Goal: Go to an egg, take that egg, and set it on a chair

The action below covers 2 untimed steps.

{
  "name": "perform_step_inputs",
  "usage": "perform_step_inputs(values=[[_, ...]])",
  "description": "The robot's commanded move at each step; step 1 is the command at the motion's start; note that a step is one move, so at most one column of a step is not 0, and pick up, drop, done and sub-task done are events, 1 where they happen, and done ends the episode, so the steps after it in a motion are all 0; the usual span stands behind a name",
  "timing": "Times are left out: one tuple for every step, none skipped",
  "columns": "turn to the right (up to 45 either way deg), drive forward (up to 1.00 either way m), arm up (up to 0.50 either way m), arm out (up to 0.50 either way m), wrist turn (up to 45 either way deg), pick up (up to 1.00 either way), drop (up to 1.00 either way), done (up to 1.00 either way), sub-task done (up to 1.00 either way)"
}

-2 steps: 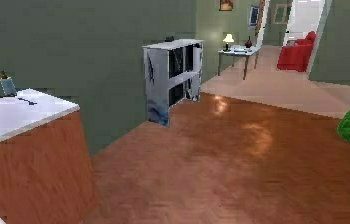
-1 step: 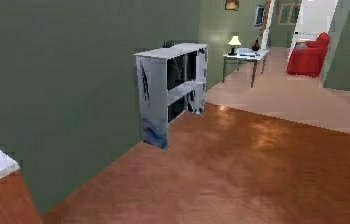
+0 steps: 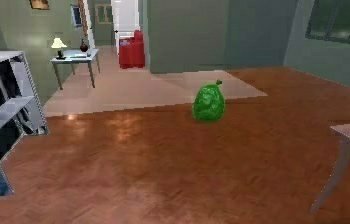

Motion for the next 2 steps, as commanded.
perform_step_inputs(values=[[18.0, 0.0, 0.0, 0.0, 0.0, 0.0, 0.0, 0.0, 0.0], [0.0, 0.95, 0.0, 0.0, 0.0, 0.0, 0.0, 0.0, 0.0]])
